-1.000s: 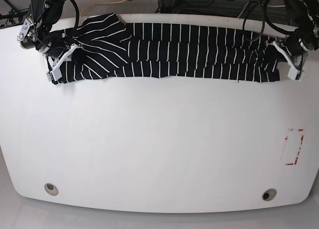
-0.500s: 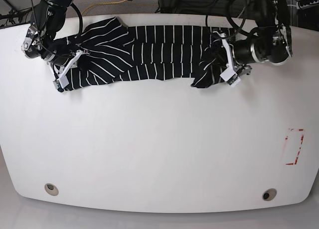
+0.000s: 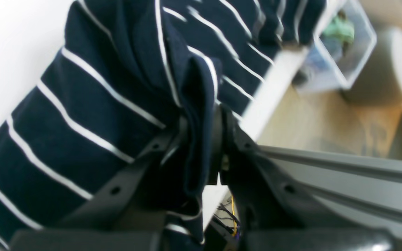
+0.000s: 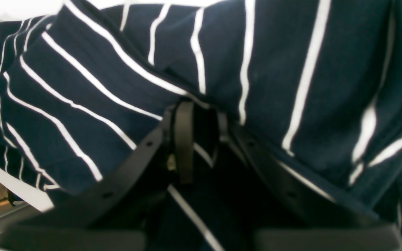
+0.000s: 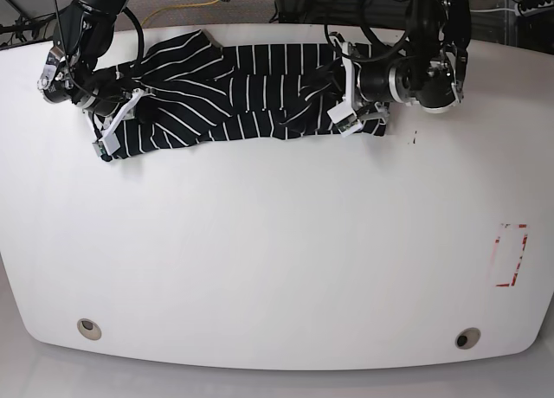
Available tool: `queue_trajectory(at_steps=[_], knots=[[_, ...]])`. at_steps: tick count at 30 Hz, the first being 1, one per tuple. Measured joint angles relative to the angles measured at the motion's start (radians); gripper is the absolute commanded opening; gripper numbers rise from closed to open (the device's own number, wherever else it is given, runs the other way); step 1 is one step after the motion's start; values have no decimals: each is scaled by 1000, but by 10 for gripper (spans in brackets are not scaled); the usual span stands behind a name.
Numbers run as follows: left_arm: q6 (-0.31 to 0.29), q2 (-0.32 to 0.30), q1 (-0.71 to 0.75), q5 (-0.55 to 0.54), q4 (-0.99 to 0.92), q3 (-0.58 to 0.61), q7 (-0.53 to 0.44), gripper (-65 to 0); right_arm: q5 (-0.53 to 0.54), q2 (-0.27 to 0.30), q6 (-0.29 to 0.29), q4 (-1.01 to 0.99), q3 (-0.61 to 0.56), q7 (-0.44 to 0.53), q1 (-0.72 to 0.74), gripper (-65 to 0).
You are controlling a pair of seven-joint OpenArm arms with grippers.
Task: Fold the T-shirt properly
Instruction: 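Grasp the strip's end with the left gripper and fold it toward the right gripper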
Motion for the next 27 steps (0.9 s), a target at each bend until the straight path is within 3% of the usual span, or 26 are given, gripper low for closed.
queue_trajectory(at_steps=[3, 8, 17, 24, 27], knots=[[0, 0, -16, 21, 0, 22, 0, -650, 0, 0, 0, 0, 0, 0, 0, -564], [0, 0, -32, 34, 0, 25, -3, -538, -4, 0, 0, 0, 0, -5, 8, -564], [0, 54, -65, 51, 0, 34, -3, -525, -4, 0, 0, 0, -1, -7, 9, -564], [0, 100, -109, 43, 13, 78, 46, -360, -4, 0, 0, 0, -1, -10, 12, -564], [0, 100, -122, 24, 51, 72, 55, -324, -4, 0, 0, 0, 0, -9, 14, -563]])
